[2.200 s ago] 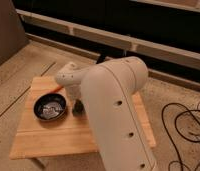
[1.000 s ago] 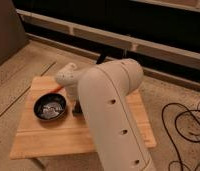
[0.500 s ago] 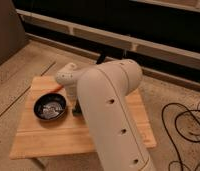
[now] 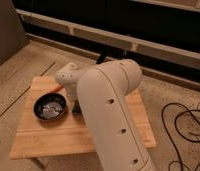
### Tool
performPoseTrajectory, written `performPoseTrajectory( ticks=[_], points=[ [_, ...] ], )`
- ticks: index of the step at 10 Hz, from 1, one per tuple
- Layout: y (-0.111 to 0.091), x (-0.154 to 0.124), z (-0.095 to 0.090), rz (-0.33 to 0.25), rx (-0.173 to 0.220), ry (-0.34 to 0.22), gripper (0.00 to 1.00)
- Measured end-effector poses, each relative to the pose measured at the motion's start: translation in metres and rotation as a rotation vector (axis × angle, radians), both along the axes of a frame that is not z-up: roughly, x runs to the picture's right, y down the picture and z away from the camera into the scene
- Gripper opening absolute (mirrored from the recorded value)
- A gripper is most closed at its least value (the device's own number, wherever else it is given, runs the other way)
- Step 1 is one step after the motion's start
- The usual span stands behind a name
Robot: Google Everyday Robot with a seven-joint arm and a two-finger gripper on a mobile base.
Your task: Place the eraser on the white sponge
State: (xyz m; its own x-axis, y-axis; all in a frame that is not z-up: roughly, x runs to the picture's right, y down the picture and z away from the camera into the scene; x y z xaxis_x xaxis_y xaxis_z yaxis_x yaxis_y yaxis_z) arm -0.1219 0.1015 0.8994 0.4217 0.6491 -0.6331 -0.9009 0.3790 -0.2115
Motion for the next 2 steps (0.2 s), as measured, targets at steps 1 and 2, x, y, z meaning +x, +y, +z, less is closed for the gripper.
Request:
performPoseTrajectory(
  ticks=[1,2],
  points=[
    [0.0008,0.0,0.0006,0.0,-0.001,0.001,0.64],
    [0.0008,-0.0001,0.0005,0.0,-0.001,0.0,0.64]
  ],
)
